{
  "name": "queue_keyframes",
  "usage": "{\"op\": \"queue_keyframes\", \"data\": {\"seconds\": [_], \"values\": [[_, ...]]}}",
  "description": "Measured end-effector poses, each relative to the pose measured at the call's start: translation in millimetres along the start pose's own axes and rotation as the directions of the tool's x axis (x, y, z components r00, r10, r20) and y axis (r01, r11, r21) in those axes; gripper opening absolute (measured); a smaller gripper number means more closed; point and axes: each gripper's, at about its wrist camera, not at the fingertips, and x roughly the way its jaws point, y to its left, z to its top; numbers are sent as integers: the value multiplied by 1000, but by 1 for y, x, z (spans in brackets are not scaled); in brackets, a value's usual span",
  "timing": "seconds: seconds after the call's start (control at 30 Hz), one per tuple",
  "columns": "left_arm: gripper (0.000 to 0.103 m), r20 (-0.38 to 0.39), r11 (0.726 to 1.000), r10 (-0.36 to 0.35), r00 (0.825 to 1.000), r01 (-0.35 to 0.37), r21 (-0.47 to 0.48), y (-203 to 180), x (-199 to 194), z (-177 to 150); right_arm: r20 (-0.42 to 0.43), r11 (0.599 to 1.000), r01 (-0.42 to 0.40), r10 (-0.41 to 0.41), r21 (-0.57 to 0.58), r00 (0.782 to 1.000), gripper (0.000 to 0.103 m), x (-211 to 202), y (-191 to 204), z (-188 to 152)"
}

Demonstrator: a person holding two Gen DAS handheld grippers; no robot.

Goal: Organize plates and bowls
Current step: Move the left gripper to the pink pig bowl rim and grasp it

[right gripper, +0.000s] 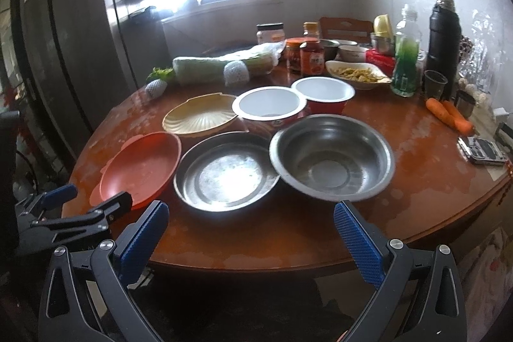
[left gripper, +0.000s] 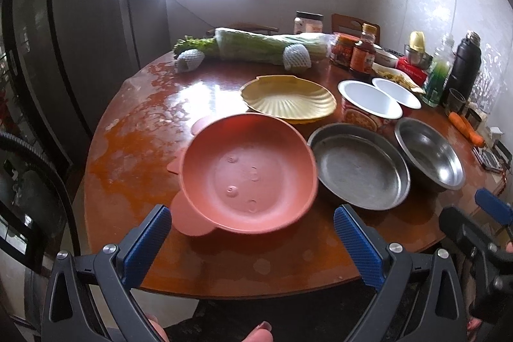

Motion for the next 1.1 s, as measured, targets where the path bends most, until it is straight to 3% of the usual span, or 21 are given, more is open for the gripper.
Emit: {"op": "queue_keyframes", "data": {"seconds": [0.33, 0.6, 0.77, 0.87, 1.0, 1.1], "values": [[102, -6, 997, 40, 999, -40, -70, 39, 12, 6, -21, 994, -57, 55, -93, 998, 103, 17, 31, 11], [102, -33, 991, 59, 998, -63, -118, 73, 28, 5, -55, 976, -144, 137, -163, 989, 103, 57, 60, 34], [102, -68, 990, 44, 997, -53, -130, 87, 44, 8, -80, 971, -129, 115, -203, 990, 101, 85, 70, 37], [102, -81, 991, 33, 996, -43, -127, 87, 52, 10, -106, 963, -139, 117, -232, 988, 92, 99, 77, 34], [102, -89, 994, 31, 996, -41, -103, 83, 59, 13, -148, 953, -166, 131, -255, 980, 61, 115, 83, 32], [100, -97, 995, 23, 995, -32, -92, 79, 65, 15, -174, 944, -178, 133, -277, 976, 46, 123, 87, 28]]}}
